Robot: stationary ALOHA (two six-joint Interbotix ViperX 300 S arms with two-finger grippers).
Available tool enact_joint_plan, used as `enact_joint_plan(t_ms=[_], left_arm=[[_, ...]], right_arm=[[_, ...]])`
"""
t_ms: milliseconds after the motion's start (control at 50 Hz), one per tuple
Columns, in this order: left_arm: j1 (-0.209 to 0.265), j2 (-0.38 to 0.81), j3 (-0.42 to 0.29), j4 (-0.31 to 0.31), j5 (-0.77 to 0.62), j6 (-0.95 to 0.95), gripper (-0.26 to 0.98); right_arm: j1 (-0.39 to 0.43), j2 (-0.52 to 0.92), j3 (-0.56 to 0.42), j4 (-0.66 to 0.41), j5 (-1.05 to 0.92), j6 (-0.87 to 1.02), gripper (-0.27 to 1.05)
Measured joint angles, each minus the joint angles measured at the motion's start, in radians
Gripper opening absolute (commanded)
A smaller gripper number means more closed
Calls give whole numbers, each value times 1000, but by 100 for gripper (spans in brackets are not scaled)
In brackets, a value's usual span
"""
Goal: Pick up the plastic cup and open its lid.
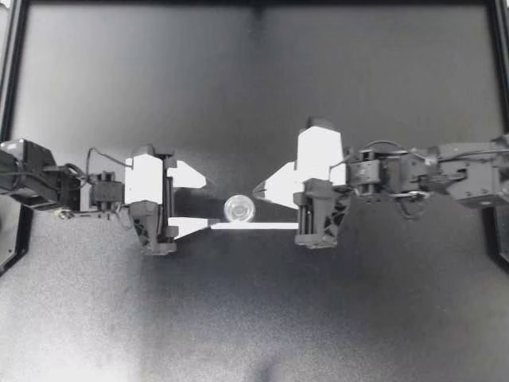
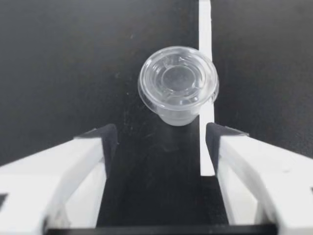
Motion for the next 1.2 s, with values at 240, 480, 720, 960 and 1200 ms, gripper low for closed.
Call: enact_joint_plan(t_ms=[240,480,720,960,1200], left_arm=[[0,29,-20,29,0,-41,63],[0,64,-51,52,0,-63,63],[5,78,-69,51,-9,-58,63],[5,118,-94,51,-9,-58,62],[6,123,-100,51,-9,-60,62]], right_arm=[[0,31,-21,2,3,0,-18],[0,69,-44,0,6,0,-18],[-2,95,-64,-2,26,0,-18],[0,120,-84,-2,34,0,-18],[0,152,-97,-2,58,0,-18]])
